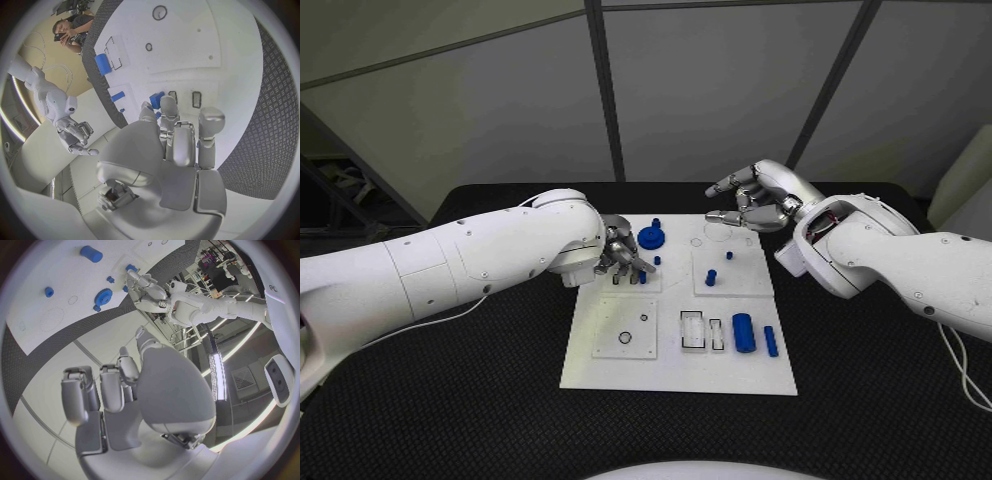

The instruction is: Assemble the parts on the task board

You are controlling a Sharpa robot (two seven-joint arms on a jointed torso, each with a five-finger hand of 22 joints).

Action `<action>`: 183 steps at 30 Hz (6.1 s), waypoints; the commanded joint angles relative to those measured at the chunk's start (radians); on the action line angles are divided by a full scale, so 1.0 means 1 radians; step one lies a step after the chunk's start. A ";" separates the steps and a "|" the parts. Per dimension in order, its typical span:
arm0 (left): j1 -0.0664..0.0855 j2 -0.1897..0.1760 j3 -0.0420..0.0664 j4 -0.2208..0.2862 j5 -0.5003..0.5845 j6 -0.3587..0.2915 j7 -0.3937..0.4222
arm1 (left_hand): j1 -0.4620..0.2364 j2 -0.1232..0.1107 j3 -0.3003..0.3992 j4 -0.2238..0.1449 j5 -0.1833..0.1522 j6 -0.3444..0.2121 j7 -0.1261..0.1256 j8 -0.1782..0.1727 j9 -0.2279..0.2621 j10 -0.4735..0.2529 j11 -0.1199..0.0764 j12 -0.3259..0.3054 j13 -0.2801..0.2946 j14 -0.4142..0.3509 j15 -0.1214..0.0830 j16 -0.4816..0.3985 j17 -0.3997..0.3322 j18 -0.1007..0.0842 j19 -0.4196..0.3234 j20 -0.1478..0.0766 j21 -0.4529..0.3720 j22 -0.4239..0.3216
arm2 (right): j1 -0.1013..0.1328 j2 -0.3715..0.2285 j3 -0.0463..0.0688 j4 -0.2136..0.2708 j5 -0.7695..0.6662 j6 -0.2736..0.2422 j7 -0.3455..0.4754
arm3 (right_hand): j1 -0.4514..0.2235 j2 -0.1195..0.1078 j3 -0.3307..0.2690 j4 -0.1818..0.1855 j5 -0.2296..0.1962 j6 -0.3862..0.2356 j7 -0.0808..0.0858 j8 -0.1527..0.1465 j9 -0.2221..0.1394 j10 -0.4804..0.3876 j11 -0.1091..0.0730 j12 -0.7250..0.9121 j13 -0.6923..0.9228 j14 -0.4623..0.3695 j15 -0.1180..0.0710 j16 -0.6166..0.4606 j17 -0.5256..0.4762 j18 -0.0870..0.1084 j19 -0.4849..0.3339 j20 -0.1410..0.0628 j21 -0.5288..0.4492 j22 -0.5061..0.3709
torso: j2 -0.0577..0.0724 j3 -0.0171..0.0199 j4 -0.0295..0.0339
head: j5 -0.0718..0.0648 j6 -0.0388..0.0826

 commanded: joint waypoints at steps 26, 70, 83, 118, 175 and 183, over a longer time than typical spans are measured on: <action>0.001 -0.034 0.001 0.037 -0.003 -0.035 0.017 | 0.162 0.019 0.236 -0.213 0.217 -0.006 0.000 -0.082 0.054 0.035 0.001 -0.083 0.045 0.056 -0.009 0.022 0.077 -0.006 -0.011 -0.002 0.022 0.040 | 0.002 0.001 0.001 -0.001 -0.004 -0.006 0.003 | 0.004 0.009 0.003 -0.006 0.007 0.011 0.000 0.000 -0.001 0.002 -0.005 0.000 0.000 0.051 -0.008 -0.005 0.009 -0.015 0.104 -0.005 0.006 0.263 | 0.000 -0.0008 0.0024 | -0.001 -0.007; -0.048 -0.115 0.000 0.167 -0.201 -0.226 0.030 | -0.142 -0.187 0.791 -0.339 0.306 0.050 -0.006 -0.106 0.154 0.104 -0.009 -0.080 0.137 0.070 -0.014 0.050 0.114 -0.014 0.027 -0.009 0.053 0.115 | 0.002 0.003 0.001 -0.009 -0.004 -0.004 0.008 | 0.005 0.009 0.003 -0.007 0.008 0.013 0.000 0.000 -0.001 0.002 -0.005 0.000 0.000 0.051 -0.008 -0.006 0.008 -0.015 0.104 -0.005 0.006 0.263 | 0.002 -0.0007 -0.0011 | 0.000 -0.013; -0.052 -0.119 0.000 0.174 -0.205 -0.195 0.019 | -0.143 -0.188 0.793 -0.340 0.306 0.050 -0.006 -0.106 0.155 0.105 -0.009 -0.079 0.138 0.070 -0.015 0.050 0.115 -0.014 0.027 -0.009 0.054 0.116 | 0.002 0.004 0.001 -0.011 -0.004 0.004 0.008 | 0.005 0.010 0.004 -0.008 0.008 0.013 0.000 -0.001 -0.001 0.002 -0.005 -0.001 0.000 0.051 -0.008 -0.005 0.010 -0.015 0.104 -0.005 0.006 0.263 | 0.002 -0.0006 -0.0013 | 0.004 -0.014; -0.052 -0.103 0.000 0.154 -0.186 -0.153 -0.003 | -0.233 -0.212 0.786 -0.269 0.181 0.058 -0.026 -0.108 0.186 0.125 -0.020 -0.081 0.159 0.071 -0.022 0.052 0.117 -0.017 0.039 -0.015 0.056 0.133 | 0.002 0.004 0.001 -0.010 -0.004 0.010 0.004 | 0.005 0.011 0.004 -0.009 0.009 0.015 -0.001 -0.001 -0.001 0.001 -0.006 -0.001 -0.001 0.051 -0.008 -0.005 0.010 -0.015 0.104 -0.005 0.006 0.263 | 0.002 0.0005 -0.0009 | 0.006 -0.020; -0.048 -0.131 0.120 0.125 -0.129 -0.109 -0.014 | -0.312 -0.292 0.530 0.080 -0.086 0.074 -0.017 -0.171 0.191 0.107 -0.014 -0.182 0.182 0.069 -0.019 0.046 0.110 -0.015 0.034 -0.017 0.028 0.125 | 0.002 0.010 0.000 -0.028 -0.034 -0.004 0.008 | -0.051 -0.003 -0.017 0.018 0.008 0.015 0.000 -0.015 -0.006 -0.027 -0.005 -0.057 -0.049 0.036 -0.009 -0.051 -0.053 -0.003 0.073 -0.006 -0.030 0.219 | 0.000 -0.0001 0.0007 | 0.003 -0.009; -0.011 -0.102 0.138 -0.025 -0.068 0.010 0.003 | -0.253 -0.293 0.533 0.078 -0.087 0.021 0.009 -0.225 0.147 0.075 0.009 -0.274 0.147 0.064 -0.002 0.034 0.096 -0.006 0.000 -0.002 -0.010 0.078 | 0.002 0.013 0.000 -0.033 -0.037 0.001 0.007 | -0.052 -0.003 -0.018 0.018 0.009 0.015 0.000 -0.015 -0.006 -0.026 -0.005 -0.055 -0.048 0.036 -0.009 -0.050 -0.051 -0.003 0.074 -0.006 -0.028 0.221 | 0.003 -0.0008 -0.0030 | 0.006 -0.005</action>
